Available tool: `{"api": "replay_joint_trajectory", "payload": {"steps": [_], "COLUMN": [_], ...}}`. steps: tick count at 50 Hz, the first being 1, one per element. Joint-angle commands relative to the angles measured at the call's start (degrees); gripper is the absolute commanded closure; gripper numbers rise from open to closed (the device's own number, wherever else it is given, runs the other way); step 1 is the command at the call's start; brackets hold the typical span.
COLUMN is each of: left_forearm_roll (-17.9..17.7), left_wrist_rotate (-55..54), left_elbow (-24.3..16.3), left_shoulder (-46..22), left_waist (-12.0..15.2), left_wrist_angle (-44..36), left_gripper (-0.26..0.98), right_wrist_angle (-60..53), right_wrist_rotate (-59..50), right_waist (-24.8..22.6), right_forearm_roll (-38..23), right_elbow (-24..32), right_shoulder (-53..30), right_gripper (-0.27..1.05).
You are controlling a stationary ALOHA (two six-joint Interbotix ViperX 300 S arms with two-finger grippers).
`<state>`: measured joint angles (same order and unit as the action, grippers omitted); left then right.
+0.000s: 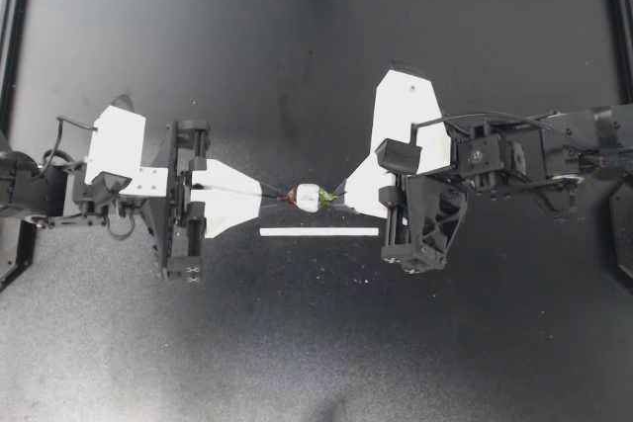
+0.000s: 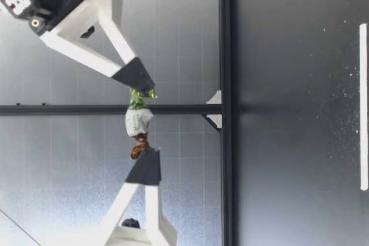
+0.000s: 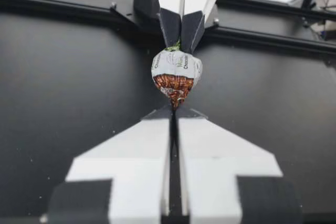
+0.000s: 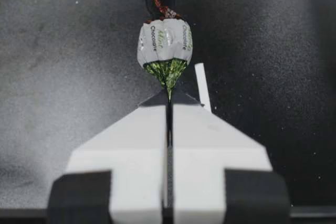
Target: Pick up the candy and unwrap it.
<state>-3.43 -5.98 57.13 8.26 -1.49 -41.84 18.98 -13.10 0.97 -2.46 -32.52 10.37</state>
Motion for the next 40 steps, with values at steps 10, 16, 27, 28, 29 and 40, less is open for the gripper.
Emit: {"api": "replay_joint_trajectory", "payload": {"steps": [10,16,27,28,29,40], "left_forearm_roll": [-0.09,-0.09,0.00,0.00,0.00,0.00], "left_wrist_rotate": [0.88,1.14,1.85,2.11,2.37,4.31], "left_elbow": [-1.14,-1.23,-1.05,-1.05,-1.05,-1.14], "left_shoulder": [1.32,1.49,1.49,1.49,1.49,1.58], "left_waist": [-0.09,-0.18,-0.09,-0.09,-0.18,-0.09], "left_wrist_angle": [-0.44,-0.44,-0.44,-0.44,-0.44,-0.44], "left_gripper": [0.90,0.90,0.90,0.90,0.90,0.90], "right_wrist_angle": [-1.49,-1.93,-4.13,-4.39,-4.83,-14.33], "right_wrist_rotate": [0.44,0.44,0.35,0.35,0.35,-0.35], "right_waist": [-0.44,-0.44,-0.53,-0.44,-0.44,-0.44], "right_forearm_roll": [-0.09,-0.09,-0.09,-0.09,-0.09,0.09], "right_elbow": [0.97,0.44,-1.58,-1.85,-2.11,-7.29], "right_shoulder": [0.53,0.44,1.23,1.32,1.58,5.71], "right_gripper": [0.93,0.86,0.47,0.43,0.39,0.27]}}
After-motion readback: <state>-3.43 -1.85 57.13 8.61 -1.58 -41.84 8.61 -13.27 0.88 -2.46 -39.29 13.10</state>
